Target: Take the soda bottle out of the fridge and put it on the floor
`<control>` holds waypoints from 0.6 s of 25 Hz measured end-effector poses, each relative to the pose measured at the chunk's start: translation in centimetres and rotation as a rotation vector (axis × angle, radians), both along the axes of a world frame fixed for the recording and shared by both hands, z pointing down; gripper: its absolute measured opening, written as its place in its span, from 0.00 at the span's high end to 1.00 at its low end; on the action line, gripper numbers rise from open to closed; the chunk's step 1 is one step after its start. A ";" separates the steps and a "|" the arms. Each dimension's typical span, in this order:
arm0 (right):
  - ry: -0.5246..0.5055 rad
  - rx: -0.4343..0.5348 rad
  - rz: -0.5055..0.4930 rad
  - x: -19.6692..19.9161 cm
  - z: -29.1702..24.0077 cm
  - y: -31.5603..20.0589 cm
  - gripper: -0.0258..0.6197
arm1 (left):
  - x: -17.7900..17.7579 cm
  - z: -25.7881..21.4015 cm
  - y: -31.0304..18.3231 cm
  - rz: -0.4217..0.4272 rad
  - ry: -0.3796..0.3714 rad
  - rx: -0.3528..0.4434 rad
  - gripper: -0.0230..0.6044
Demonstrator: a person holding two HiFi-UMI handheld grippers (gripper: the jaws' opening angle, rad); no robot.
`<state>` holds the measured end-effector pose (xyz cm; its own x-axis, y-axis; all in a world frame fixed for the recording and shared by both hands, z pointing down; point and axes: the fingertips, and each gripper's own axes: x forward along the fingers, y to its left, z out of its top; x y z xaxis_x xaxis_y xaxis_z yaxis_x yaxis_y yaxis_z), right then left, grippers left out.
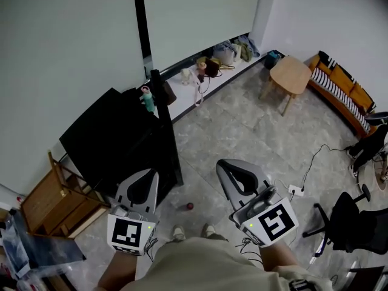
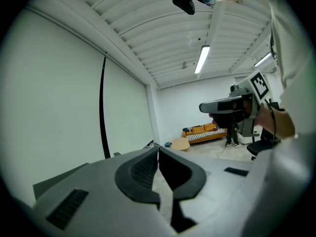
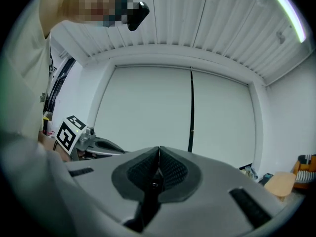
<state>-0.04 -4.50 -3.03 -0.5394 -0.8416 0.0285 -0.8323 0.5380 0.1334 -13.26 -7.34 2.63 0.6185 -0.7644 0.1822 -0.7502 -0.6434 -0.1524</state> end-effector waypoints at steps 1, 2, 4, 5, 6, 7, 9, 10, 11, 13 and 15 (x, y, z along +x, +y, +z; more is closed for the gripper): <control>0.007 0.004 -0.009 0.1 -0.3 0.1 0.96 | 0.3 -0.2 0.2 0.003 -0.005 0.011 0.95; 0.014 0.005 -0.017 0.2 -0.5 0.2 0.96 | 0.6 -0.4 0.3 0.001 -0.018 0.027 0.95; 0.020 0.002 -0.028 0.1 -0.6 0.2 0.96 | 0.8 -0.5 0.4 -0.006 -0.055 0.057 0.95; 0.021 -0.002 -0.031 -0.1 -0.5 0.1 0.96 | 0.7 -0.5 0.4 -0.009 -0.071 0.066 0.95; 0.021 -0.007 -0.035 -0.3 -0.3 0.0 0.96 | 0.6 -0.5 0.4 -0.014 -0.077 0.071 0.95; 0.022 -0.012 -0.040 -0.6 -0.1 -0.2 0.96 | 0.5 -0.6 0.3 -0.018 -0.077 0.074 0.95; 0.030 -0.020 -0.054 -0.9 0.3 -0.5 0.96 | 0.3 -0.9 0.1 -0.026 -0.068 0.083 0.95; 0.036 -0.024 -0.059 -1.0 0.4 -0.6 0.96 | 0.2 -1.0 0.1 -0.033 -0.060 0.083 0.95; 0.043 -0.026 -0.061 -1.0 0.4 -0.8 0.96 | 0.1 -1.1 0.0 -0.040 -0.052 0.078 0.95; 0.052 -0.025 -0.059 -0.9 0.4 -1.2 0.96 | 0.0 -1.1 -0.1 -0.051 -0.036 0.064 0.95; 0.048 -0.019 -0.057 -0.6 0.3 -1.6 0.96 | -0.1 -1.0 -0.3 -0.055 -0.018 0.051 0.95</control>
